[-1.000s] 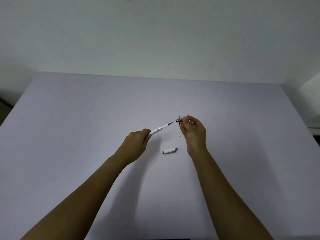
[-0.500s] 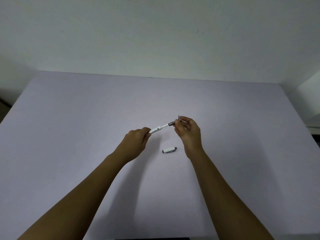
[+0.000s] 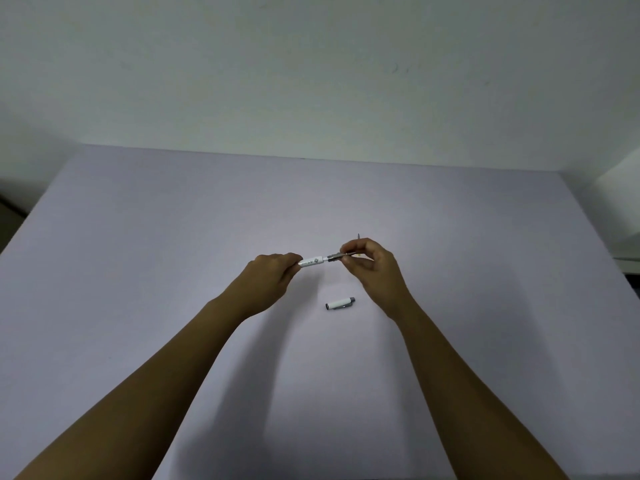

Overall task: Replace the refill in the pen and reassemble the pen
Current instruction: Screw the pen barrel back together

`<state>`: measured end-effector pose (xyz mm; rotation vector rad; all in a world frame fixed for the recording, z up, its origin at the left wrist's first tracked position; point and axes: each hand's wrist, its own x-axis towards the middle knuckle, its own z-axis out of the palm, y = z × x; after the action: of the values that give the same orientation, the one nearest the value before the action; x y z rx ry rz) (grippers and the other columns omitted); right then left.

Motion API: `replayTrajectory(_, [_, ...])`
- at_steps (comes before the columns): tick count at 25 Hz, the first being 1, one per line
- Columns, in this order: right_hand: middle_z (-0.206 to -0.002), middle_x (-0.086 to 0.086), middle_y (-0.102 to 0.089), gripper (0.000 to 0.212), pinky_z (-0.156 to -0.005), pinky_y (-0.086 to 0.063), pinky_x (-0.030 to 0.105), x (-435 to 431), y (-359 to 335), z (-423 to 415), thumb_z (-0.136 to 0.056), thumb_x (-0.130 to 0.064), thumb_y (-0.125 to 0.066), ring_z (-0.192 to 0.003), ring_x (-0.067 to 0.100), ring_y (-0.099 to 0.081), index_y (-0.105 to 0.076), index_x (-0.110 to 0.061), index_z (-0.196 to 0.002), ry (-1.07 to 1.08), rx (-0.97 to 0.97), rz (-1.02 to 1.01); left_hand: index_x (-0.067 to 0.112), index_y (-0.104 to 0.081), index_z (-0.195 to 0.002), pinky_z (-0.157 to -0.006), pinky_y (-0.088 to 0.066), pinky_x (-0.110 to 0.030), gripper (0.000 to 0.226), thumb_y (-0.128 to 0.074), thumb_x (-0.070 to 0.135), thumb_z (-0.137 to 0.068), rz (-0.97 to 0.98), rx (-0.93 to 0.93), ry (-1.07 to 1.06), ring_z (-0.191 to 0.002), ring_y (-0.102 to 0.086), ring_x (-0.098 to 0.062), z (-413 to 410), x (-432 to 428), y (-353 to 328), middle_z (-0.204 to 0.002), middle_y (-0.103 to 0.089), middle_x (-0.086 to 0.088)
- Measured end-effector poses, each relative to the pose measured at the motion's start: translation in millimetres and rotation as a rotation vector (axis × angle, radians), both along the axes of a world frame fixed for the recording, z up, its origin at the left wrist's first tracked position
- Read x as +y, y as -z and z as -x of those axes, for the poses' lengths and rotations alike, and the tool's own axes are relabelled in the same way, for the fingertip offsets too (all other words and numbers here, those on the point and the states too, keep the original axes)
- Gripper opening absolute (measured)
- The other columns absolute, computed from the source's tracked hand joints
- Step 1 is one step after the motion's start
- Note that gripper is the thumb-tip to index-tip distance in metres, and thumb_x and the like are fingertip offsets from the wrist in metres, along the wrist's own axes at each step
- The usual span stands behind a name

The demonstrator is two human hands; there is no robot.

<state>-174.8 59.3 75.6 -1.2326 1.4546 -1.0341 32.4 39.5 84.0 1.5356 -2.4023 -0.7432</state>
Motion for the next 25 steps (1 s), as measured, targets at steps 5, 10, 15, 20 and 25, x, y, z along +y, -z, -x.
replayTrajectory(5, [-0.09,-0.012,-0.071,0.006,-0.085,-0.05,0.028,-4,0,-6,-0.085,-0.016,-0.065,-0.089,0.007,-0.069,-0.066,-0.021,-0.089,0.013,0.072,0.004,0.012,-0.058,-0.105,-0.061,-0.035,-0.033,0.026,-0.036,0.025,-0.098,-0.007,0.004,0.014,-0.068,-0.05,-0.03,2,-3,-3,-0.077,-0.059,-0.009])
replayTrajectory(10, [-0.072,-0.001,-0.07,0.02,-0.08,-0.055,0.028,-4,0,-8,-0.087,-0.031,-0.062,-0.067,0.005,-0.07,-0.064,-0.013,-0.078,0.056,0.105,-0.049,0.011,-0.058,-0.103,-0.066,-0.041,-0.037,0.027,-0.036,0.026,-0.098,0.006,0.008,0.047,-0.075,-0.055,-0.031,2,-3,-5,-0.087,-0.066,-0.012])
replayTrajectory(15, [-0.088,-0.001,-0.07,0.019,-0.079,-0.051,0.017,-5,-3,-13,-0.087,-0.028,-0.061,-0.078,0.005,-0.071,-0.055,-0.018,-0.102,0.104,-0.013,-0.03,0.012,-0.055,-0.089,-0.057,-0.034,-0.033,0.025,-0.036,0.026,-0.098,0.04,0.012,0.024,-0.064,-0.048,-0.028,3,-1,-6,-0.073,-0.059,-0.009])
replayTrajectory(20, [-0.082,-0.001,-0.072,0.004,-0.075,-0.05,0.019,-12,-13,-4,-0.087,-0.023,-0.061,-0.083,0.011,-0.072,-0.064,-0.022,-0.084,-0.045,0.101,-0.005,0.014,-0.054,-0.085,-0.056,-0.031,-0.031,0.024,-0.038,0.026,-0.098,0.077,0.037,0.019,-0.06,-0.042,-0.025,-3,-3,-10,-0.067,-0.052,-0.004])
replayTrajectory(25, [-0.082,-0.006,-0.068,0.01,-0.057,-0.045,0.008,-18,-24,2,-0.084,-0.019,-0.066,-0.071,0.002,-0.065,-0.065,-0.018,-0.093,-0.174,0.209,0.04,0.021,-0.042,-0.075,-0.053,-0.031,-0.031,0.023,-0.038,0.026,-0.097,0.107,0.061,0.019,-0.06,-0.045,-0.028,-7,-3,-12,-0.066,-0.054,-0.008])
